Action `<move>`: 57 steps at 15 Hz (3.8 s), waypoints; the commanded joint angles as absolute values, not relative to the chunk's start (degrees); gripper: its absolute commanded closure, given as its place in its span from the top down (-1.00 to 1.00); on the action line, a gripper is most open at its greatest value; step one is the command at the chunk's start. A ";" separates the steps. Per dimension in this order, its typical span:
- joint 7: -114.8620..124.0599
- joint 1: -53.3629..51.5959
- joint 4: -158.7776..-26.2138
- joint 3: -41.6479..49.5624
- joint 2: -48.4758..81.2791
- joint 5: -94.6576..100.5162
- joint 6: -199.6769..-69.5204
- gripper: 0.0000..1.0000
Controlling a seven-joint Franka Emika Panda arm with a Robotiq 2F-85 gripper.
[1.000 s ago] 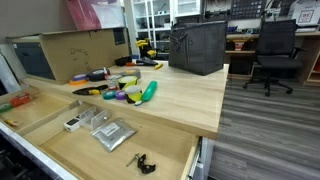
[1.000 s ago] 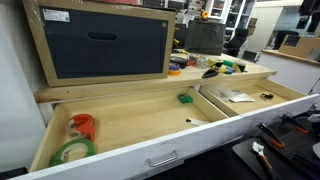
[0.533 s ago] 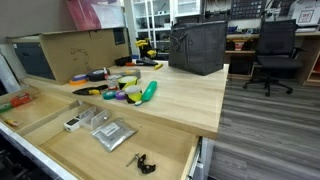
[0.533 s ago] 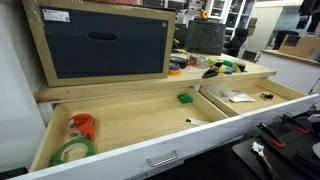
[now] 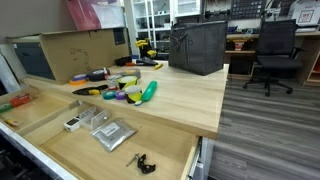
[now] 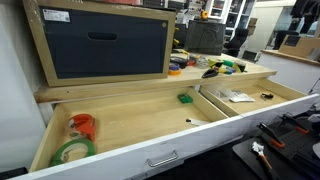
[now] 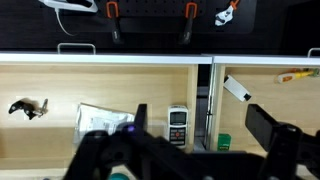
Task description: Pick up the clear cello tape and put it in the top left drawer
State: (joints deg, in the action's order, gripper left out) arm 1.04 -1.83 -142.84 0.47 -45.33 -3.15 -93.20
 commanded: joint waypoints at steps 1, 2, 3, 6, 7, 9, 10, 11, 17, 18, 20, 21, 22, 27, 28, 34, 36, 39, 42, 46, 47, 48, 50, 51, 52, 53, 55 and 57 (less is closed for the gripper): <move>2.75 -0.66 -140.20 0.61 -40.13 -5.06 -96.61 1.00; 2.88 -0.53 -139.78 0.77 -39.01 -5.28 -97.84 1.00; 3.18 -0.25 -139.23 0.96 -37.73 -5.63 -99.21 1.00; 3.63 0.30 -137.02 1.46 -33.37 -6.05 -102.13 1.00; 3.88 0.56 -135.84 1.60 -31.47 -6.21 -102.45 1.00; 4.17 1.00 -133.59 1.78 -27.86 -6.40 -102.86 1.00; 4.26 1.18 -132.62 1.81 -26.38 -6.51 -103.14 1.00; 4.33 1.27 -131.46 1.84 -24.64 -6.61 -103.21 1.00; 5.52 0.74 -125.84 1.28 -16.03 -7.68 -104.45 1.00; 5.96 0.66 -125.08 1.11 -14.76 -8.00 -105.06 1.00; 6.82 0.46 -123.38 0.51 -12.14 -8.70 -106.09 1.00; 7.65 0.34 -122.54 0.05 -10.62 -9.01 -107.09 1.00; 8.34 0.29 -121.67 -0.25 -9.46 -9.25 -107.68 1.00; 14.14 -0.23 -116.16 -1.12 -2.55 -12.77 -112.37 1.00; 15.04 -0.28 -115.14 -1.22 -1.38 -12.91 -113.14 1.00; 19.69 -0.37 -108.20 -0.71 6.77 -13.06 -116.27 1.00; 21.12 -0.12 -105.44 -0.22 9.15 -13.45 -116.20 1.00; 23.17 0.22 -101.59 0.78 12.53 -13.14 -116.74 1.00; 24.15 0.57 -98.32 1.51 15.21 -13.30 -116.10 1.00; 26.35 0.87 -94.38 2.26 18.52 -13.67 -115.73 1.00; 26.95 1.00 -93.30 2.36 19.43 -14.02 -115.47 1.00; 28.02 1.02 -92.38 2.54 20.27 -14.05 -115.65 1.00; 30.46 0.77 -90.11 3.07 22.48 -13.44 -115.81 1.00; 31.79 0.59 -88.96 3.34 23.65 -13.04 -115.77 1.00; 33.29 0.40 -87.58 3.65 25.03 -12.70 -115.78 1.00; 34.46 0.29 -86.27 3.85 26.41 -12.56 -115.64 1.00; 36.46 0.29 -83.74 4.00 28.87 -12.47 -115.07 1.00; 37.91 0.28 -81.67 4.05 30.91 -12.39 -114.93 1.00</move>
